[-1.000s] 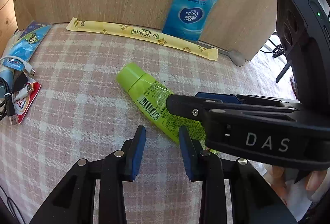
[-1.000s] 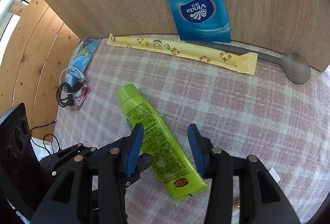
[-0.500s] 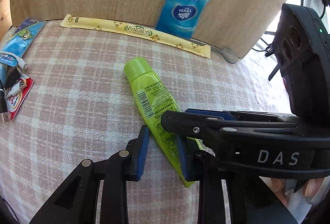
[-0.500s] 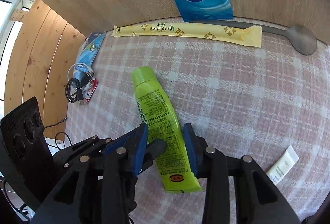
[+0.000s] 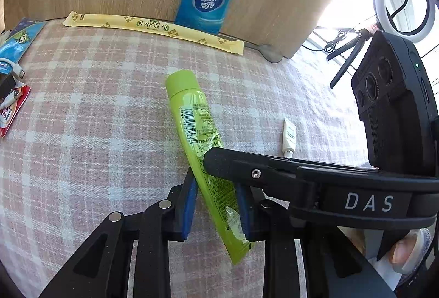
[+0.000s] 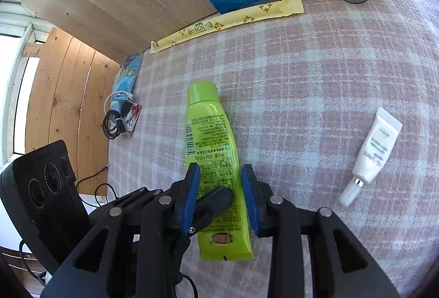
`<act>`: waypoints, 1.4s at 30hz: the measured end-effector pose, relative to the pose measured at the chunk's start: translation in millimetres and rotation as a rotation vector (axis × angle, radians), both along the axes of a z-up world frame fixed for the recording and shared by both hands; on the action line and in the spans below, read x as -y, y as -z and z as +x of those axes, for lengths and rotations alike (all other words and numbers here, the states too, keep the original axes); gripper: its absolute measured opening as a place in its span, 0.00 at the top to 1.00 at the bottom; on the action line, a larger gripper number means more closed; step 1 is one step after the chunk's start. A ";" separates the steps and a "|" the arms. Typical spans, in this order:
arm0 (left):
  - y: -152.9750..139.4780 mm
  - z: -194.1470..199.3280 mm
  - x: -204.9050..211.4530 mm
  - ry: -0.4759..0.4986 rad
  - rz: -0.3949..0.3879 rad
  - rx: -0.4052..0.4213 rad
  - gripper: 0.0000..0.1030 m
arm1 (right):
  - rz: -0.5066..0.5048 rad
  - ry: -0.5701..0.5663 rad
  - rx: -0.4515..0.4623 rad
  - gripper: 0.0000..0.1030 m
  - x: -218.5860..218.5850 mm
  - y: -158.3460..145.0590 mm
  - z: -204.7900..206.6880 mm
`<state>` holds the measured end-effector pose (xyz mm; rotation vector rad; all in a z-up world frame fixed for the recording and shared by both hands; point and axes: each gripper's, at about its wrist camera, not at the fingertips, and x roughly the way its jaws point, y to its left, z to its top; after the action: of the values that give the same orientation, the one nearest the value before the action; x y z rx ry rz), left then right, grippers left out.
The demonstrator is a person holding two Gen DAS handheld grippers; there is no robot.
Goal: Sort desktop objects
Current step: 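Grasp the green lotion tube with both grippers together, then carry the green tube with both grippers into the black tray and release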
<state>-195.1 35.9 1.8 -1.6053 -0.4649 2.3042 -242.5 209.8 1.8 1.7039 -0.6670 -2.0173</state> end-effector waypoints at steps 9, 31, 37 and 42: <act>-37.4 15.1 -31.1 0.079 0.030 -0.054 0.76 | -0.026 0.071 -0.061 0.70 -32.1 -39.0 30.7; -107.9 93.1 -263.2 0.601 0.112 -0.119 0.76 | 0.020 0.544 -0.180 0.70 -232.6 -122.6 215.0; -113.6 125.5 -326.5 0.743 0.138 -0.091 0.75 | 0.086 0.670 -0.175 0.70 -278.7 -134.7 275.2; -116.3 149.4 -376.8 0.841 0.124 -0.083 0.78 | 0.115 0.770 -0.161 0.70 -312.8 -140.1 318.9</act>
<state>-45.6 412.7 118.1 -1.2873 0.0922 1.6485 76.4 522.6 141.9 1.4383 -1.3178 -2.7033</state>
